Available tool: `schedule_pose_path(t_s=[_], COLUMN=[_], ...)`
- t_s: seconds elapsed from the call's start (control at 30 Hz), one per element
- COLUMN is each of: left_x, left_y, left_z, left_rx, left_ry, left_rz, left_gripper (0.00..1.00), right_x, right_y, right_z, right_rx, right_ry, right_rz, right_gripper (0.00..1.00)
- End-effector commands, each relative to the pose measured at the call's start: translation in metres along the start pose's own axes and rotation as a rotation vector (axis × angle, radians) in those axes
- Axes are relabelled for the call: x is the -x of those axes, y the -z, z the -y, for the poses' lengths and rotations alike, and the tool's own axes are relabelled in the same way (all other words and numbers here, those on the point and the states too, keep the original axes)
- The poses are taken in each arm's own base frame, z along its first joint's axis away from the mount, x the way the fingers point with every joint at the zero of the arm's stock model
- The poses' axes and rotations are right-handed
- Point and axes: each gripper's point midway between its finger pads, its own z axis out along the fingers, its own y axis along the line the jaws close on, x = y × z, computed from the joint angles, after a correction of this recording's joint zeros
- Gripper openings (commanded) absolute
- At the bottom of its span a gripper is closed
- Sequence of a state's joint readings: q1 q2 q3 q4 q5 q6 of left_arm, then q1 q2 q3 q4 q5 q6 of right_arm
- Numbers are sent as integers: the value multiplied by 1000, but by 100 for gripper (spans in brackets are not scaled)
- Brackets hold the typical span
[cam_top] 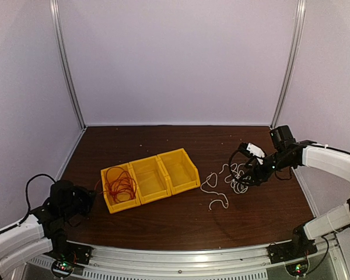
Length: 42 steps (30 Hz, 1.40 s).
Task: Untangle the cables
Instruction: Adjust the untangled cable in the bin.
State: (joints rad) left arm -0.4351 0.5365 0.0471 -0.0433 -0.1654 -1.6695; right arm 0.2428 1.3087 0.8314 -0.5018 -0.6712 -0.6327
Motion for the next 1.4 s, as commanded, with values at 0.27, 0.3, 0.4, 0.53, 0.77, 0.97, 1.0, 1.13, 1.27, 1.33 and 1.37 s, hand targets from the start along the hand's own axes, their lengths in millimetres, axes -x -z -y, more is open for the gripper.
schedule_pose_path(t_s=[0.27, 0.3, 0.4, 0.53, 0.77, 0.97, 1.0, 1.13, 1.27, 1.33, 1.37], left_x=[30, 33, 42, 45, 8, -4, -8, -24, -25, -26, -28], left_y=[15, 18, 29, 29, -3, 5, 6, 15, 25, 27, 26], left_z=[69, 78, 111, 134, 115, 107, 108, 121, 139, 139, 136], left_rx=[-142, -153, -189, -143, 3, 9, -5, -126, -207, -195, -185], left_ry=[-171, -206, -324, -500, -688, -761, -777, -839, -888, -893, -894], left_rz=[165, 180, 243, 264, 22, -47, -69, -116, -87, -104, -117], left_gripper=[0, 0, 0, 0, 0, 0, 0, 0, 0, 0, 0], right_x=[-5, -5, -5, -6, -7, -11, -11, -14, -15, -15, -15], right_y=[-4, -3, -3, -4, -4, -7, -8, -10, -12, -13, -13], right_z=[1, 1, 2, 2, 3, 4, 4, 5, 5, 4, 4], right_rx=[-10, -12, -17, -16, -19, -20, -19, -15, -14, -11, -13], right_ry=[5, 5, 8, 6, 5, 2, 2, 1, 3, 2, 4], right_rz=[-24, -24, -26, -28, -33, -47, -49, -61, -69, -72, -72], right_gripper=[78, 78, 78, 78, 78, 78, 78, 78, 78, 78, 78])
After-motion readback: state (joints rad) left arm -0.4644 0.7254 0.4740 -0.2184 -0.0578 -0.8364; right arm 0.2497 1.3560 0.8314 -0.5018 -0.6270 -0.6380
